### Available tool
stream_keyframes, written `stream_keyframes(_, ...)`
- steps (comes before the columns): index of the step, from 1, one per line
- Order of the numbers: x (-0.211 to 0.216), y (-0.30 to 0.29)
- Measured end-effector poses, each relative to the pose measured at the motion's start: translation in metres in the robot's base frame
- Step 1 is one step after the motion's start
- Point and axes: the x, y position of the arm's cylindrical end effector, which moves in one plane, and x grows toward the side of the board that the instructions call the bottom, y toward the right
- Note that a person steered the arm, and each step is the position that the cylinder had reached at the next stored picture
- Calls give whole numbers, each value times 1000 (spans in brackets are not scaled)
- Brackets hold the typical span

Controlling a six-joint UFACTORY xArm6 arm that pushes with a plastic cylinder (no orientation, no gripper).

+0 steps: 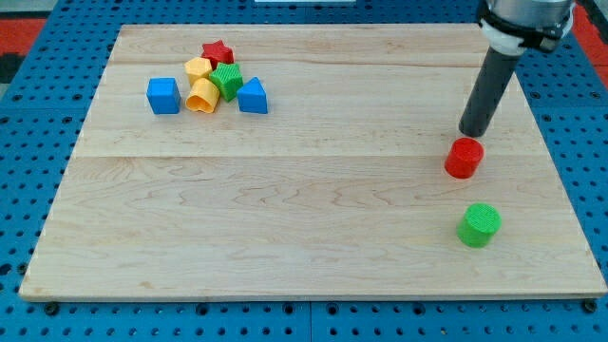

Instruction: Push the blue triangle away from the green star

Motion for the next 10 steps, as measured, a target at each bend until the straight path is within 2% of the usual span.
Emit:
stream_keyframes(1,19,-4)
stream_keyframes(2,-42,-47)
stream_keyframes(3,-45,-166)
stream_keyframes(4,-22,-275)
stream_keyframes(5,-11,-342)
stream_keyframes(6,-30,-448)
stream_keyframes(7,-88,-445)
stream_keyframes(8,-96,-383)
stream_keyframes(9,-88,-299)
stream_keyframes(10,-64,-244)
